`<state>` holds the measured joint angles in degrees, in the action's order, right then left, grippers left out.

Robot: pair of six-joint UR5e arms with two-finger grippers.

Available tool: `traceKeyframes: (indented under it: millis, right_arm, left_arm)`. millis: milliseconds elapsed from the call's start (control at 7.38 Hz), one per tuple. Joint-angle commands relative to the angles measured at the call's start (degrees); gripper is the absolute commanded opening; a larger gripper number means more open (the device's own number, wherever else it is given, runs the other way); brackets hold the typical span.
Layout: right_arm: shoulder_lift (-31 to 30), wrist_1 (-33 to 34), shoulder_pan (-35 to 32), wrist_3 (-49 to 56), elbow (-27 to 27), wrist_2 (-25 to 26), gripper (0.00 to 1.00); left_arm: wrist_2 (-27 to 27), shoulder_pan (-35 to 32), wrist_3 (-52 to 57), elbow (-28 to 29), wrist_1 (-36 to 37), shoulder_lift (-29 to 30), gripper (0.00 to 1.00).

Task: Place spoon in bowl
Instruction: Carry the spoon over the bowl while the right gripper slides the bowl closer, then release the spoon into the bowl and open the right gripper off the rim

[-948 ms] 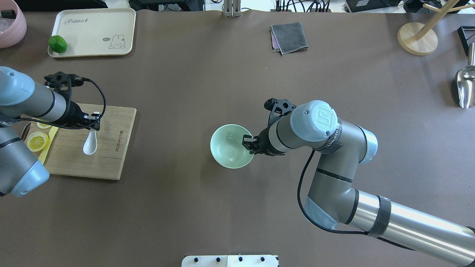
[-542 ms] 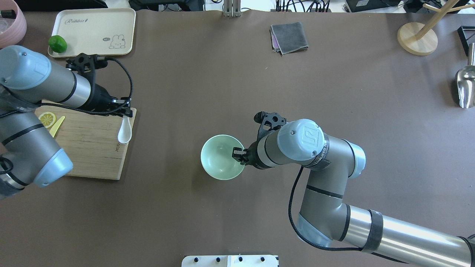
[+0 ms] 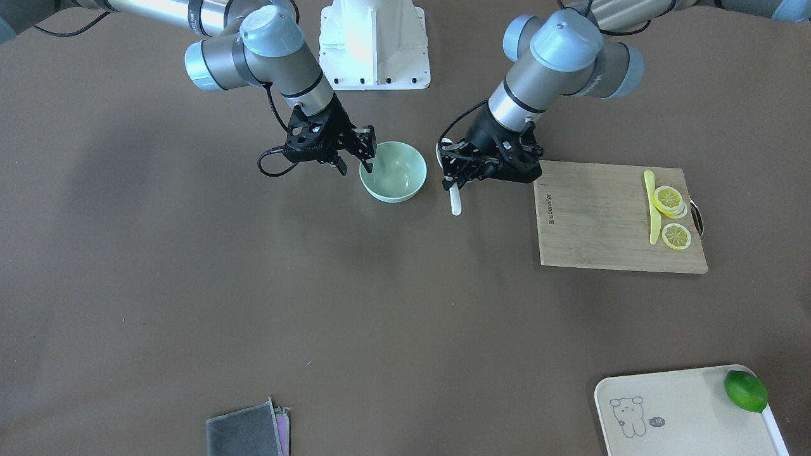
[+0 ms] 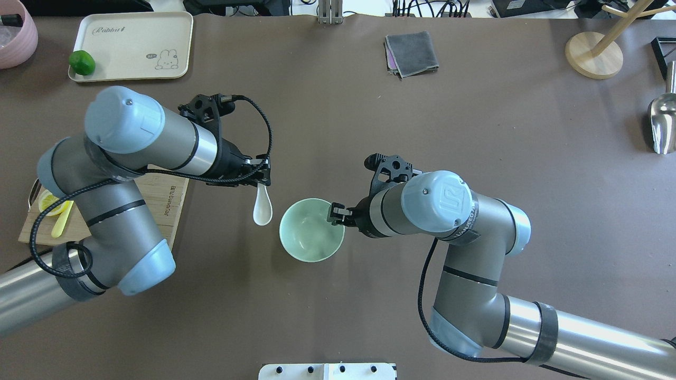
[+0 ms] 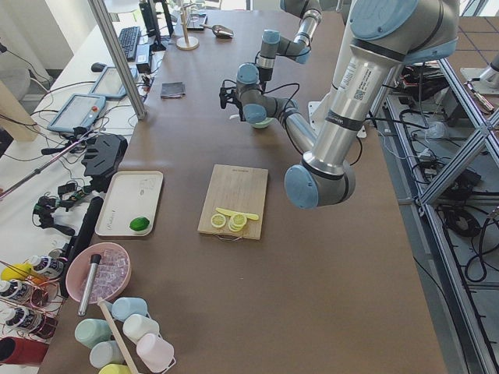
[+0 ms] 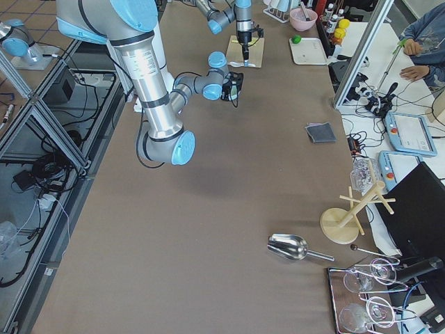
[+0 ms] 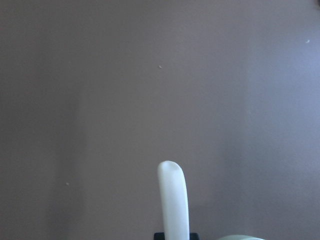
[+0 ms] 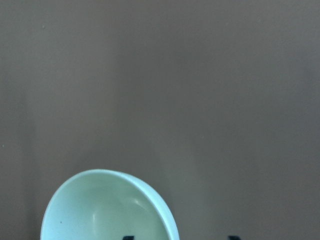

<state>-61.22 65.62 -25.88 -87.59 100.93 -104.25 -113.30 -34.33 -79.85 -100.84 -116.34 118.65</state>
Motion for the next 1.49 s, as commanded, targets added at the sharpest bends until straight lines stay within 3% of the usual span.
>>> traceKeyframes:
  millis: [0,135,271,542,677,948,1354]
  right_arm:
    - [-4.9,2.1,-7.9,1.9,6.0,-9.8,1.0]
    - [-5.3,2.1,-8.5,3.7,6.1,-10.0,1.0]
    - [-5.3,2.1,-8.7,3.8,6.1,-10.1,1.0]
    - [-6.7,2.1,-10.1,4.0,7.2,-10.3,1.0]
    - [-7.8,2.2,-12.3,6.0,7.5,-12.2,1.0]
    - [-14.2,1.9,-18.3,16.4,7.7,-15.7,1.0]
    - [-25.5,2.1,-32.3,38.0,7.0,-24.9,1.0]
  left_arm:
    - [3.4,4.0,-4.1,0.3,0.1,2.9,0.0]
    - [3.8,4.0,-5.0,0.4,0.0,3.2,0.94]
    - [5.9,3.6,-4.7,0.2,-0.1,2.5,0.98]
    - [5.2,1.8,-0.5,-2.7,-0.2,-1.2,0.98]
    - [2.4,-0.5,1.2,-4.7,-0.1,-4.3,0.98]
    - [-8.7,-11.0,10.4,-6.3,-0.1,-11.0,0.98]
    - [-19.7,-28.5,41.0,-5.3,0.2,-25.2,0.98]
